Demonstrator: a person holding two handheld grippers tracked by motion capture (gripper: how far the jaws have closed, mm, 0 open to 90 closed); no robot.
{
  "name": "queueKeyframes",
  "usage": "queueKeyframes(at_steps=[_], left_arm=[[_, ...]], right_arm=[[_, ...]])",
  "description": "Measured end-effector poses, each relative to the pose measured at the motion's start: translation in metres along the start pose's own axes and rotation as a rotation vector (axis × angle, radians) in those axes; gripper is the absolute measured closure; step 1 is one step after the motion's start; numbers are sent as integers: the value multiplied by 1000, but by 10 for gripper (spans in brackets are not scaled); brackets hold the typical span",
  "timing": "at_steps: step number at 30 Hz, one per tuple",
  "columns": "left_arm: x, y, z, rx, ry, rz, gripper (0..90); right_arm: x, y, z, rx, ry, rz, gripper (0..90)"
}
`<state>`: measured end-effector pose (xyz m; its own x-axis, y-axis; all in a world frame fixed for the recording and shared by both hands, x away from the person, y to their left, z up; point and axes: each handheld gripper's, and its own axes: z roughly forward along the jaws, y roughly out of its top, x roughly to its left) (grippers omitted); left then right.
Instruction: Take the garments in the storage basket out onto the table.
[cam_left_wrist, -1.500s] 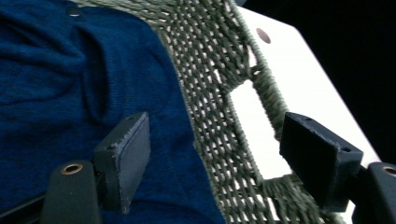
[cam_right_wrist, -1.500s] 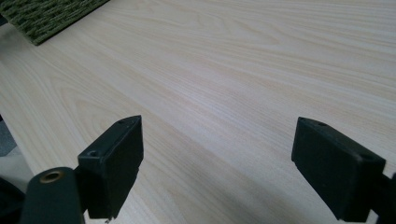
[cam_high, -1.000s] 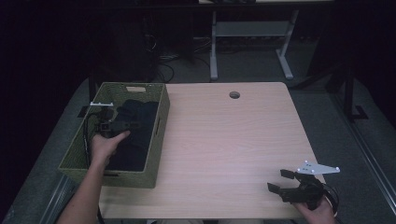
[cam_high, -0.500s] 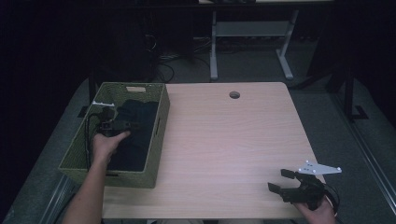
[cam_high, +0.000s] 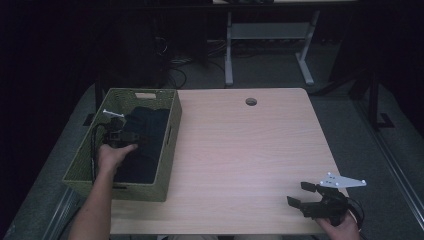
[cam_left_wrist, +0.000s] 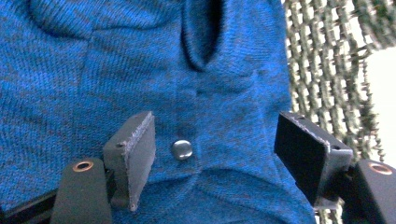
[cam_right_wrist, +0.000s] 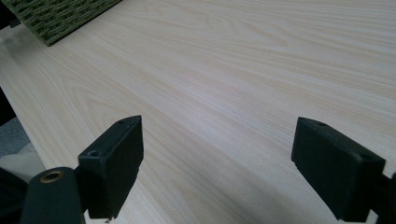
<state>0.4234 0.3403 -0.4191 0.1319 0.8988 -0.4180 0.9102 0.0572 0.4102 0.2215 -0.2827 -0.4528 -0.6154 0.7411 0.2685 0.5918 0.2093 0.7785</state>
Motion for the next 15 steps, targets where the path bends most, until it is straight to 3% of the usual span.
queueKeyframes(at_steps=[7,15], left_arm=[[0,0,10,69,23,8,283],[-1,0,13,85,39,24,283]], right_arm=[[0,0,1,6,3,0,165],[0,-1,1,10,6,-2,165]])
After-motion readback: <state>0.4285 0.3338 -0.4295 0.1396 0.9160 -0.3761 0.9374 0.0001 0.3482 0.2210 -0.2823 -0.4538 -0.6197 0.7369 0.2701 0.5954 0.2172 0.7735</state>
